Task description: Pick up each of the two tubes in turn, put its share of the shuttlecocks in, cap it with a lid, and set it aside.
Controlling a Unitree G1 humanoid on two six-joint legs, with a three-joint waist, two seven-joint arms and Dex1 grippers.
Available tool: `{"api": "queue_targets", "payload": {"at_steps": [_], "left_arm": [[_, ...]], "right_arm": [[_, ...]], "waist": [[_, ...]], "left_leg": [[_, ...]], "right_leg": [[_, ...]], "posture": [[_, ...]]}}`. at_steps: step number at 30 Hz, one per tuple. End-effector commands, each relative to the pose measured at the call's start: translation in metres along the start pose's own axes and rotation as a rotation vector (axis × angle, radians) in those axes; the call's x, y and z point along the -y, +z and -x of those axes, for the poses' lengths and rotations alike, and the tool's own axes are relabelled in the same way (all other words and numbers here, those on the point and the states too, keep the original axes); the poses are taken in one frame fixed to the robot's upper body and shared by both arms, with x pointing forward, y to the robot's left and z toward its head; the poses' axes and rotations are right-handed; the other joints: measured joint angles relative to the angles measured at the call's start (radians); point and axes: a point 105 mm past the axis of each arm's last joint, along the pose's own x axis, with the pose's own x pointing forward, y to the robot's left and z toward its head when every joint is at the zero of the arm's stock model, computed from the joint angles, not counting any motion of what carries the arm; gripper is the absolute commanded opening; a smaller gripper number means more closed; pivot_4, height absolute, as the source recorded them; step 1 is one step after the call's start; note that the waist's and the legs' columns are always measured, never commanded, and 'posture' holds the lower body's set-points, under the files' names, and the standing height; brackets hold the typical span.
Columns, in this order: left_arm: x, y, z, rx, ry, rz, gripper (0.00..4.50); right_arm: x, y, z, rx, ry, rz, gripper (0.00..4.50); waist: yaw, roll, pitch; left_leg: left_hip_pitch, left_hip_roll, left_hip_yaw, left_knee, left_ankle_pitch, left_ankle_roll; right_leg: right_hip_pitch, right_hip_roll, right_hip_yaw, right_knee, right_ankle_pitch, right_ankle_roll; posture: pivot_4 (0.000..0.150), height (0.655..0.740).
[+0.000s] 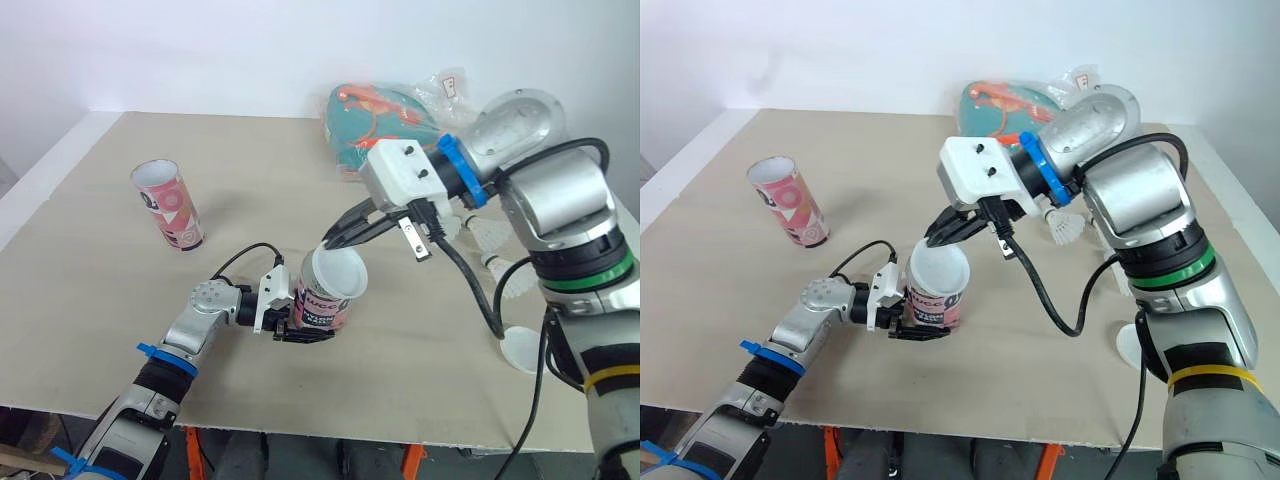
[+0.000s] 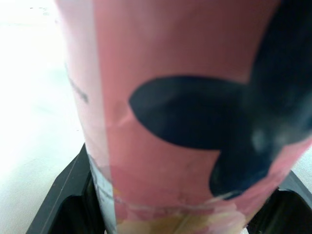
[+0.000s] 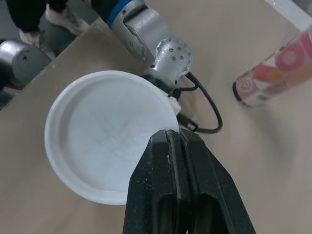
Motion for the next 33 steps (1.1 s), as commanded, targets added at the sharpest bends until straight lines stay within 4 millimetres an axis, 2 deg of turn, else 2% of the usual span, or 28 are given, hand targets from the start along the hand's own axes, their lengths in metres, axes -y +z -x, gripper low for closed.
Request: {"api": "queue_targets", "payload": {"at_steps": [1, 8, 13, 22, 27, 29, 30, 31, 32, 33], "left_arm": [[0.003, -0.021, 0.003, -0.083, 0.006, 0.049, 2.97], [0.002, -0.021, 0.006, -0.086, 0.013, 0.051, 2.97], [0.001, -0.021, 0.006, -0.085, 0.021, 0.051, 2.97], [0.001, -0.023, 0.007, -0.086, 0.026, 0.058, 2.97], [0.000, -0.024, 0.007, -0.081, 0.035, 0.059, 2.97], [0.000, -0.025, 0.008, -0.082, 0.038, 0.061, 2.97], [0.001, -0.025, 0.008, -0.082, 0.039, 0.062, 2.97], [0.001, -0.025, 0.009, -0.081, 0.040, 0.064, 2.97], [0.001, -0.025, 0.009, -0.081, 0.041, 0.065, 2.97], [0.001, -0.025, 0.009, -0.081, 0.042, 0.066, 2.97]], "right_arm": [[0.005, 0.008, 0.001, -0.021, 0.028, 0.086, 0.15], [0.006, 0.003, -0.004, -0.059, 0.050, 0.131, 0.15], [0.000, -0.009, -0.004, -0.099, 0.075, 0.130, 0.15], [-0.008, -0.010, -0.006, -0.127, 0.131, 0.171, 0.15], [-0.015, -0.017, -0.014, -0.152, 0.152, 0.220, 0.15], [-0.016, -0.026, -0.024, -0.181, 0.150, 0.238, 0.15], [-0.017, -0.028, -0.027, -0.187, 0.148, 0.245, 0.73], [-0.016, -0.030, -0.030, -0.194, 0.137, 0.251, 0.87], [-0.016, -0.031, -0.033, -0.198, 0.131, 0.256, 1.48], [-0.015, -0.033, -0.037, -0.199, 0.120, 0.261, 1.78]], "waist": [[0.000, 0.000, 0.000], [0.000, 0.000, 0.000], [0.001, 0.000, 0.000], [0.002, 0.000, 0.000], [0.003, 0.000, 0.000], [0.003, -0.001, -0.002], [0.003, -0.001, -0.002], [0.003, -0.001, -0.003], [0.002, -0.001, -0.005], [0.002, -0.001, -0.006]], "left_leg": [[0.000, 0.000, 0.000, 0.000, 0.000, 0.000], [0.000, 0.000, 0.000, 0.000, 0.000, 0.000], [0.000, 0.000, 0.000, 0.000, 0.000, 0.000], [0.000, 0.000, 0.000, -0.001, 0.000, 0.000], [0.001, 0.000, 0.000, -0.001, 0.000, 0.000], [0.001, 0.000, 0.000, -0.001, 0.000, 0.000], [0.001, 0.000, 0.000, -0.001, 0.000, 0.000], [0.002, 0.000, 0.000, -0.001, 0.000, 0.000], [0.004, 0.000, 0.000, -0.002, 0.000, 0.000], [0.006, 0.000, 0.000, -0.002, 0.000, 0.000]], "right_leg": [[0.000, 0.000, 0.000, 0.000, 0.000, 0.000], [0.000, 0.000, 0.000, 0.000, 0.000, 0.000], [0.000, 0.000, 0.000, 0.000, 0.000, 0.000], [0.000, 0.000, 0.000, 0.000, 0.000, 0.000], [0.000, 0.000, 0.000, 0.000, -0.001, 0.000], [0.000, 0.000, 0.000, 0.000, -0.001, 0.000], [0.001, 0.000, 0.000, 0.000, -0.001, 0.000], [0.001, 0.000, 0.000, 0.000, -0.001, 0.000], [0.002, 0.000, 0.000, 0.000, -0.001, -0.001], [0.004, 0.000, 0.000, 0.000, -0.001, -0.001]], "posture": [[0.150, 0.7400], [0.150, 0.7400], [0.150, 0.7400], [0.150, 0.7400], [0.150, 0.7400], [0.150, 0.7400], [0.150, 0.7400], [0.150, 0.7400], [0.150, 0.7400], [0.150, 0.7400]]}}
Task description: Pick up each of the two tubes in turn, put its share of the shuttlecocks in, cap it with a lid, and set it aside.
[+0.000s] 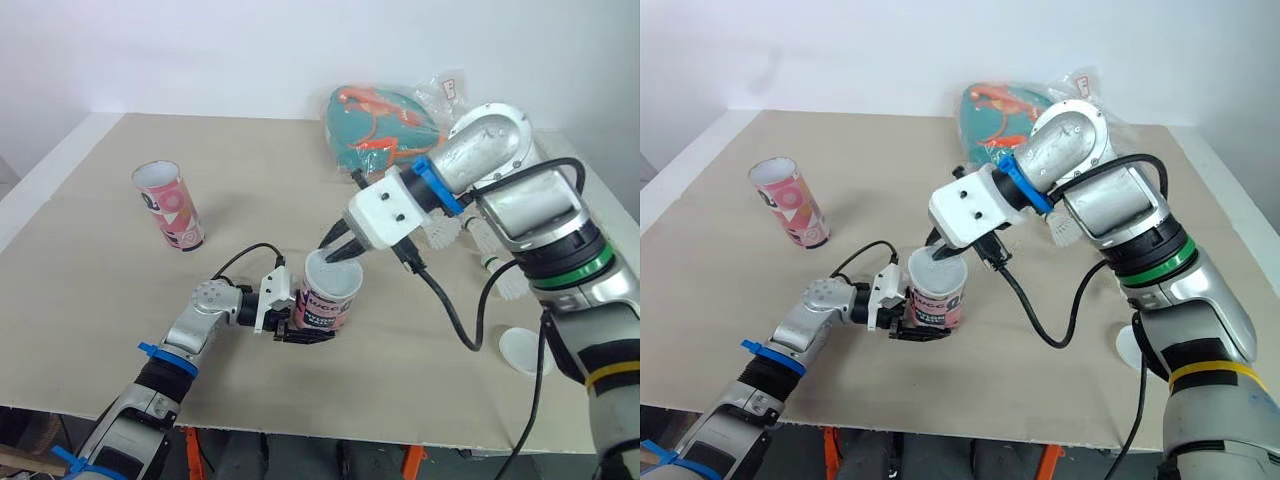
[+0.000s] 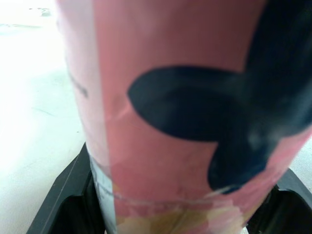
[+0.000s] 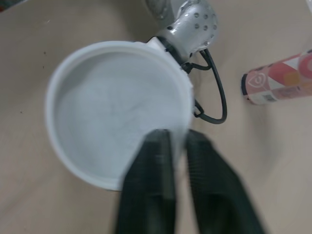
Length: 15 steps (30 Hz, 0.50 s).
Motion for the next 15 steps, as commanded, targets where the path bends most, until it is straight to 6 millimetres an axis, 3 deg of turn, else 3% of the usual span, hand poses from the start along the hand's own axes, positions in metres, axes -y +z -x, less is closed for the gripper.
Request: {"api": "queue_targets", "payload": {"at_steps": [1, 6, 9, 15], "left_arm": [[0.003, -0.023, 0.008, -0.077, 0.030, 0.069, 2.97], [0.004, -0.024, 0.009, -0.077, 0.033, 0.072, 2.97], [0.004, -0.024, 0.008, -0.077, 0.034, 0.072, 2.97], [0.006, -0.025, 0.007, -0.076, 0.027, 0.073, 2.97]], "right_arm": [[-0.014, -0.009, -0.023, -0.040, 0.062, 0.004, 2.22], [-0.012, -0.011, -0.027, -0.029, 0.024, -0.035, 4.27], [-0.011, -0.012, -0.026, -0.020, 0.003, -0.074, 4.39], [0.024, 0.005, -0.001, 0.177, -0.102, -0.320, 4.39]], "waist": [[-0.001, 0.000, -0.003], [-0.006, -0.003, -0.012], [-0.006, -0.007, -0.017], [-0.011, -0.007, -0.017]], "left_leg": [[0.002, 0.000, 0.000, -0.001, 0.000, 0.000], [0.014, 0.001, 0.001, -0.004, -0.001, -0.002], [0.015, 0.002, 0.001, -0.004, -0.003, -0.003], [0.015, 0.003, 0.003, -0.004, -0.003, -0.003]], "right_leg": [[0.002, 0.000, 0.000, 0.000, -0.001, 0.000], [0.008, 0.000, 0.000, 0.000, -0.008, -0.003], [0.008, 0.000, 0.000, 0.000, -0.009, -0.005], [0.008, 0.000, 0.000, 0.000, -0.006, -0.011]], "posture": [[0.150, 0.7400], [0.150, 0.7400], [0.150, 0.7400], [0.150, 0.7400]]}}
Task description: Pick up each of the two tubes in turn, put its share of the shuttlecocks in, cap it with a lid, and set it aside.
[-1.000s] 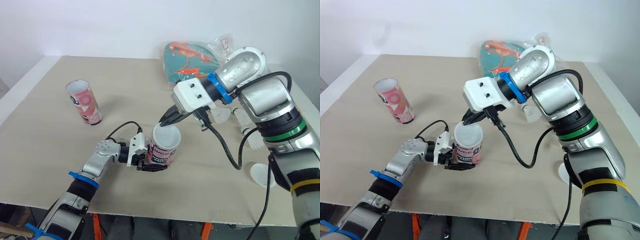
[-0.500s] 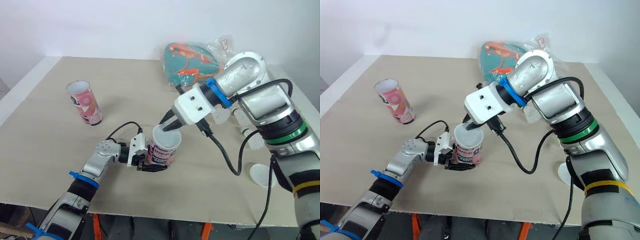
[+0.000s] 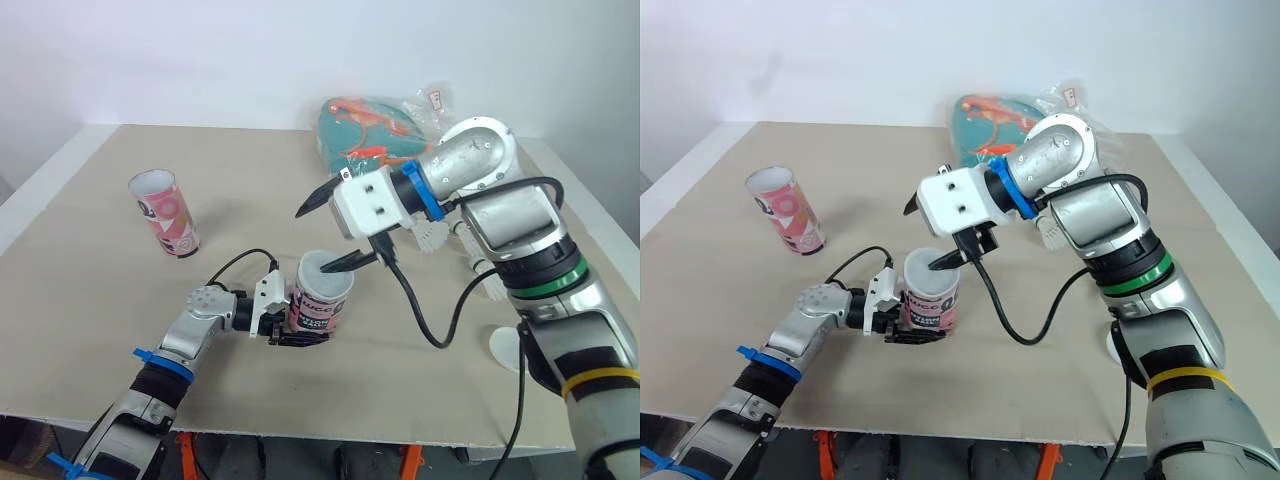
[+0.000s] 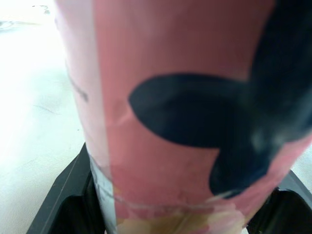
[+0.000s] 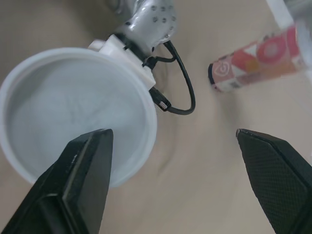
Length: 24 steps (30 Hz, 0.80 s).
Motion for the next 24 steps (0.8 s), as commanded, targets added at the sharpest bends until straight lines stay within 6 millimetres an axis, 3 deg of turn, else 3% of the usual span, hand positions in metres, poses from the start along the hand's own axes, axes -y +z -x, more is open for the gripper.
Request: {"api": "queue_targets", "payload": {"at_steps": [1, 4, 6, 10, 13, 14, 24], "left_arm": [[0.004, -0.017, 0.000, -0.064, 0.003, 0.043, 2.97], [0.004, -0.017, -0.001, -0.064, 0.002, 0.042, 2.97], [0.004, -0.017, -0.001, -0.063, 0.001, 0.042, 2.97], [0.004, -0.018, -0.002, -0.064, 0.000, 0.044, 2.97], [0.004, -0.018, -0.001, -0.063, 0.001, 0.044, 2.97], [0.004, -0.018, -0.001, -0.064, 0.002, 0.044, 2.97], [0.001, -0.018, 0.003, -0.070, 0.015, 0.041, 2.97]], "right_arm": [[0.012, 0.017, 0.011, 0.129, 0.011, -0.145, 4.39], [0.010, 0.019, 0.023, 0.161, 0.047, -0.190, 4.39], [0.007, 0.017, 0.027, 0.157, 0.063, -0.197, 3.87], [-0.003, 0.008, 0.027, 0.122, 0.096, -0.189, 2.14], [-0.007, 0.008, 0.028, 0.121, 0.111, -0.181, 0.38], [-0.008, 0.009, 0.028, 0.128, 0.116, -0.181, 0.03], [-0.019, 0.012, 0.017, 0.131, 0.177, -0.166, 0.03]], "waist": [[-0.002, 0.000, 0.000], [-0.001, 0.001, 0.002], [0.001, 0.001, 0.002], [0.002, 0.001, 0.002], [0.002, 0.001, 0.002], [0.002, 0.001, 0.002], [0.001, 0.001, 0.002]], "left_leg": [[0.000, 0.000, 0.000, 0.000, 0.000, 0.000], [-0.005, 0.000, 0.000, 0.000, 0.000, 0.001], [-0.007, -0.001, -0.001, 0.001, 0.000, 0.000], [-0.010, -0.002, -0.002, 0.001, 0.000, 0.000], [-0.010, -0.002, -0.002, 0.001, 0.000, 0.000], [-0.010, -0.002, -0.002, 0.001, 0.000, 0.000], [-0.011, -0.002, -0.002, 0.001, 0.000, 0.000]], "right_leg": [[0.000, 0.000, 0.000, 0.000, 0.001, 0.000], [-0.002, 0.000, 0.000, 0.000, 0.002, 0.000], [-0.003, 0.000, 0.000, 0.000, 0.001, 0.004], [-0.005, 0.000, 0.000, -0.001, 0.002, 0.006], [-0.006, 0.000, 0.000, -0.001, 0.002, 0.006], [-0.006, 0.000, 0.000, -0.001, 0.002, 0.006], [-0.009, 0.000, 0.001, -0.001, 0.001, 0.005]], "posture": [[0.150, 0.7400], [0.150, 0.7400], [0.150, 0.7400], [0.150, 0.7400], [0.150, 0.7400], [0.150, 0.7400], [0.150, 0.7400]]}}
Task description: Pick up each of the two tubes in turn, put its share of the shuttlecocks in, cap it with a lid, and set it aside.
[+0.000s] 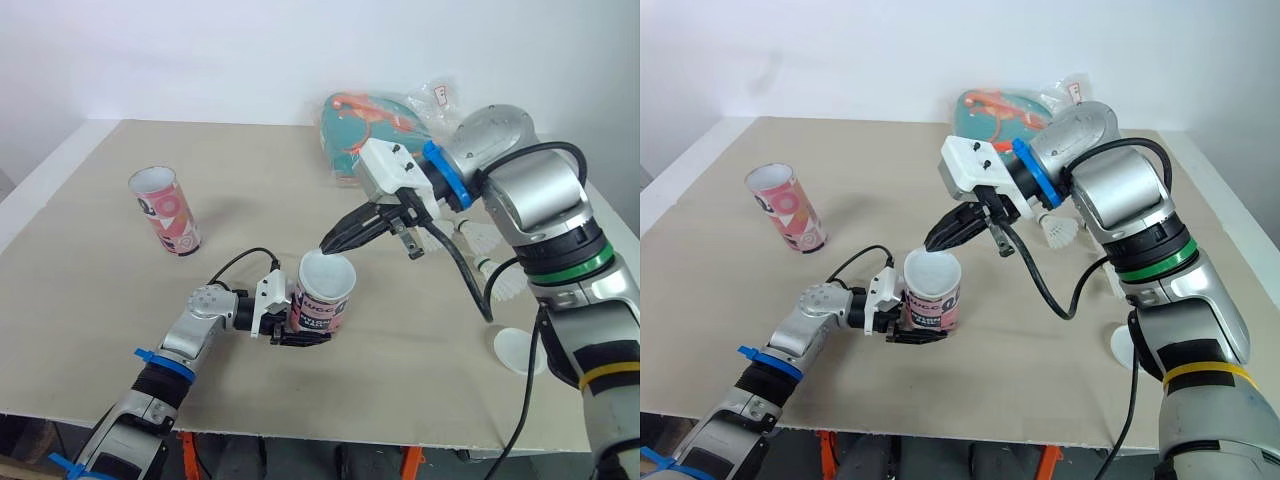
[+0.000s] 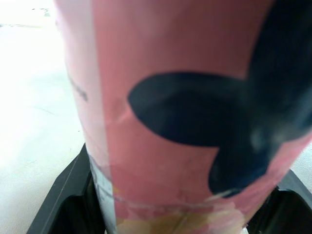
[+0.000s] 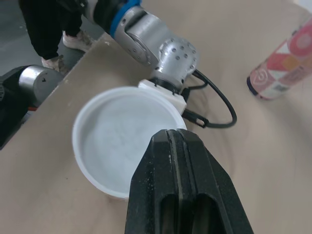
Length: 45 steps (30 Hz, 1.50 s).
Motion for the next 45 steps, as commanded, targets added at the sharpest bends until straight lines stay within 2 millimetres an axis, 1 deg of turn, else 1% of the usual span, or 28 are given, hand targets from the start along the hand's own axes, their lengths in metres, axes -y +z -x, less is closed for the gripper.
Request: {"api": "queue_targets", "payload": {"at_steps": [1, 4, 10, 12, 15, 18, 23, 26, 29, 32, 33, 34, 35, 36, 37, 39, 40, 41, 42, 44, 45], "left_arm": [[0.000, -0.021, 0.006, -0.083, 0.027, 0.054, 2.97], [0.000, -0.020, 0.006, -0.083, 0.028, 0.053, 2.97], [-0.001, -0.020, 0.007, -0.083, 0.033, 0.055, 2.97], [0.000, -0.021, 0.007, -0.083, 0.036, 0.057, 2.97], [0.000, -0.021, 0.009, -0.084, 0.041, 0.060, 2.97], [0.000, -0.021, 0.010, -0.083, 0.044, 0.062, 2.97], [0.000, -0.021, 0.010, -0.082, 0.048, 0.063, 2.97], [0.000, -0.020, 0.009, -0.079, 0.052, 0.063, 2.97], [0.000, -0.020, 0.009, -0.077, 0.056, 0.062, 2.97], [0.001, -0.020, 0.008, -0.076, 0.057, 0.063, 2.97], [0.001, -0.021, 0.007, -0.076, 0.057, 0.063, 2.97], [0.001, -0.021, 0.007, -0.076, 0.057, 0.063, 2.97], [0.002, -0.021, 0.007, -0.076, 0.057, 0.063, 2.97], [0.002, -0.021, 0.006, -0.075, 0.056, 0.062, 2.97], [0.002, -0.021, 0.006, -0.075, 0.055, 0.062, 2.97], [0.002, -0.020, 0.006, -0.076, 0.054, 0.060, 2.97], [0.002, -0.020, 0.006, -0.075, 0.054, 0.059, 2.97], [0.001, -0.020, 0.006, -0.074, 0.054, 0.057, 2.97], [0.001, -0.020, 0.006, -0.070, 0.051, 0.057, 2.97], [0.001, -0.019, 0.005, -0.059, 0.047, 0.058, 2.97], [0.000, -0.017, 0.004, -0.049, 0.051, 0.055, 2.97]], "right_arm": [[-0.009, 0.003, -0.006, -0.021, 0.066, 0.041, 0.03], [-0.011, 0.001, -0.016, -0.039, 0.092, 0.053, 0.03], [-0.019, -0.010, -0.027, -0.108, 0.135, 0.101, 0.03], [-0.021, -0.017, -0.031, -0.150, 0.145, 0.128, 0.03], [-0.023, -0.033, -0.037, -0.237, 0.164, 0.181, 0.03], [-0.023, -0.041, -0.043, -0.274, 0.175, 0.201, 0.03], [-0.024, -0.049, -0.050, -0.312, 0.195, 0.233, 0.03], [-0.025, -0.053, -0.053, -0.336, 0.215, 0.267, 0.03], [-0.020, -0.041, -0.052, -0.258, 0.190, 0.226, 0.03], [0.002, -0.005, -0.033, -0.056, 0.092, 0.101, 0.03], [0.006, 0.002, -0.025, -0.004, 0.070, 0.074, 0.03], [0.012, 0.007, -0.015, 0.038, 0.029, 0.039, 0.03], [0.015, 0.008, -0.007, 0.058, 0.002, 0.008, 0.65], [0.013, 0.006, 0.004, 0.066, -0.018, -0.007, 0.72], [0.009, 0.004, 0.014, 0.071, -0.037, -0.016, 1.06], [0.000, 0.002, 0.027, 0.081, -0.058, -0.031, 1.73], [-0.005, 0.000, 0.033, 0.086, -0.071, -0.039, 1.96], [-0.011, -0.004, 0.043, 0.106, -0.107, -0.078, 2.14], [-0.015, -0.011, 0.052, 0.113, -0.162, -0.115, 2.68], [-0.021, -0.022, 0.065, 0.119, -0.257, -0.175, 3.31], [-0.023, -0.026, 0.068, 0.124, -0.295, -0.201, 3.71]], "waist": [[0.000, 0.000, 0.000], [0.000, 0.000, 0.000], [0.000, 0.000, 0.000], [-0.001, 0.000, 0.000], [-0.003, 0.000, -0.001], [-0.009, -0.001, -0.001], [-0.012, -0.003, -0.003], [-0.012, -0.004, -0.005], [-0.012, -0.004, -0.007], [-0.013, -0.004, -0.007], [-0.012, -0.003, -0.005], [-0.012, -0.003, -0.004], [-0.012, -0.003, -0.004], [-0.009, -0.003, -0.003], [-0.008, -0.003, -0.003], [0.006, -0.003, -0.003], [0.011, -0.004, -0.003], [0.015, -0.004, -0.003], [0.016, -0.004, -0.003], [0.016, -0.004, -0.002], [0.015, -0.003, -0.002]], "left_leg": [[0.000, 0.000, 0.000, 0.000, 0.000, 0.000], [0.000, 0.000, 0.001, 0.000, 0.000, 0.000], [0.000, 0.000, 0.001, 0.000, 0.000, 0.000], [0.000, 0.000, 0.001, 0.000, 0.000, 0.000], [0.001, 0.001, 0.001, 0.000, 0.000, 0.000], [0.004, 0.001, 0.001, 0.000, 0.000, 0.000], [0.014, 0.002, 0.002, -0.001, -0.001, -0.001], [0.015, 0.002, 0.002, -0.002, -0.001, -0.002], [0.015, 0.002, 0.003, -0.002, -0.002, -0.003], [0.016, 0.002, 0.004, -0.004, -0.002, -0.003], [0.016, 0.002, 0.004, -0.004, -0.002, -0.003], [0.015, 0.002, 0.005, -0.006, -0.001, -0.001], [0.014, 0.002, 0.006, -0.007, 0.000, 0.000], [0.014, 0.002, 0.006, -0.007, 0.000, 0.000], [0.010, 0.001, 0.006, -0.008, 0.001, 0.001], [0.003, 0.001, 0.005, -0.008, 0.001, 0.001], [-0.004, -0.001, 0.004, -0.008, 0.001, 0.001], [-0.005, -0.001, 0.004, -0.008, 0.001, 0.001], [-0.005, -0.002, 0.003, -0.009, 0.000, 0.000], [-0.005, -0.003, 0.002, -0.010, 0.000, 0.000], [-0.005, -0.004, 0.001, -0.011, 0.000, 0.000]], "right_leg": [[-0.001, 0.000, 0.000, 0.000, 0.000, 0.000], [-0.002, 0.000, 0.000, 0.000, 0.000, 0.000], [-0.002, 0.000, 0.000, 0.000, 0.000, 0.000], [-0.002, 0.000, 0.000, 0.000, -0.001, 0.000], [-0.002, 0.000, 0.000, 0.000, -0.003, 0.003], [0.000, 0.000, 0.000, 0.000, -0.003, 0.002], [0.008, -0.001, 0.001, 0.000, -0.004, 0.000], [0.008, -0.001, 0.001, 0.000, -0.003, -0.001], [0.008, -0.002, 0.001, 0.000, -0.003, -0.002], [0.007, -0.003, 0.001, 0.000, -0.001, -0.004], [0.007, -0.003, 0.001, 0.000, -0.001, -0.004], [0.004, -0.004, 0.001, 0.000, 0.001, -0.008], [0.003, -0.005, 0.001, 0.000, 0.003, -0.010], [0.003, -0.005, 0.001, 0.000, 0.003, -0.010], [-0.002, -0.005, 0.001, 0.000, 0.002, -0.010], [-0.007, -0.004, -0.001, 0.000, 0.002, -0.009], [-0.009, -0.005, -0.001, -0.001, 0.003, -0.003], [-0.009, -0.005, -0.001, -0.002, 0.003, -0.001], [-0.009, -0.005, 0.000, -0.003, 0.001, -0.001], [-0.008, -0.004, 0.000, -0.003, 0.000, 0.000], [-0.008, -0.004, 0.000, -0.002, -0.001, 0.000]], "posture": [[0.150, 0.7400], [0.150, 0.7400], [0.150, 0.7400], [0.150, 0.7400], [0.150, 0.7400], [0.150, 0.7400], [0.150, 0.7400], [0.150, 0.7400], [0.150, 0.7400], [0.150, 0.7400], [0.150, 0.7400], [0.150, 0.7400], [0.150, 0.7400], [0.150, 0.7400], [0.150, 0.7400], [0.150, 0.7400], [0.150, 0.7400], [0.150, 0.7400], [0.150, 0.7400], [0.150, 0.7400], [0.150, 0.7400]]}}
